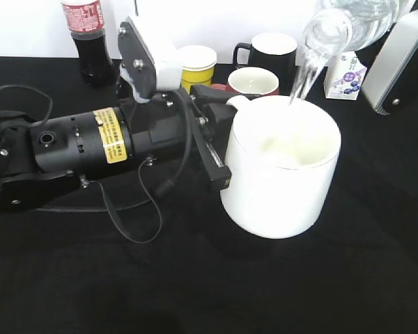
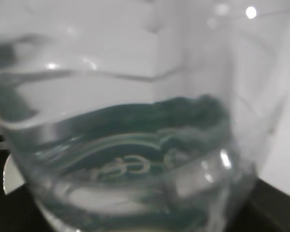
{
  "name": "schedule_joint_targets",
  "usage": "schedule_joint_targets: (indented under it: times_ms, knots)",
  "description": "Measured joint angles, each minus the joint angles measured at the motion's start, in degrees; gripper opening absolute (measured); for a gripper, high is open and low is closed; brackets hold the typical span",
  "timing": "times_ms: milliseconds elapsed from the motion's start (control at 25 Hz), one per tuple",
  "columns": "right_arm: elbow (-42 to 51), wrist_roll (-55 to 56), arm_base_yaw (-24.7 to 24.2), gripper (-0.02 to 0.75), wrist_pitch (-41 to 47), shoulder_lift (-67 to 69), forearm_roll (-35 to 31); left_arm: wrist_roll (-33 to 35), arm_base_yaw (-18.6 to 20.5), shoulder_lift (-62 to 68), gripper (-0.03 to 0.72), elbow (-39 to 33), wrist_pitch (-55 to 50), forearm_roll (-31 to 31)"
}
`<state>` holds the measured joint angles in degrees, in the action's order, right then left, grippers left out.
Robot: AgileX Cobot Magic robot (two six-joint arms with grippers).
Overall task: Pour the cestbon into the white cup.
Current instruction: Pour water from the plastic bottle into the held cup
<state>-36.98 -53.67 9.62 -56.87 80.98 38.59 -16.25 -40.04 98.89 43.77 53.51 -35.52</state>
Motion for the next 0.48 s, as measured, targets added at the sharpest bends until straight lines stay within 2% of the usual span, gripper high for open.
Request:
schedule_joint_targets:
  times_ms: [480]
  knots:
    - [0.0, -5.0, 0.0, 0.491, 0.0, 0.0, -2.1, 0.0, 0.0, 0.0, 0.043, 0.0, 3.3, -0.2]
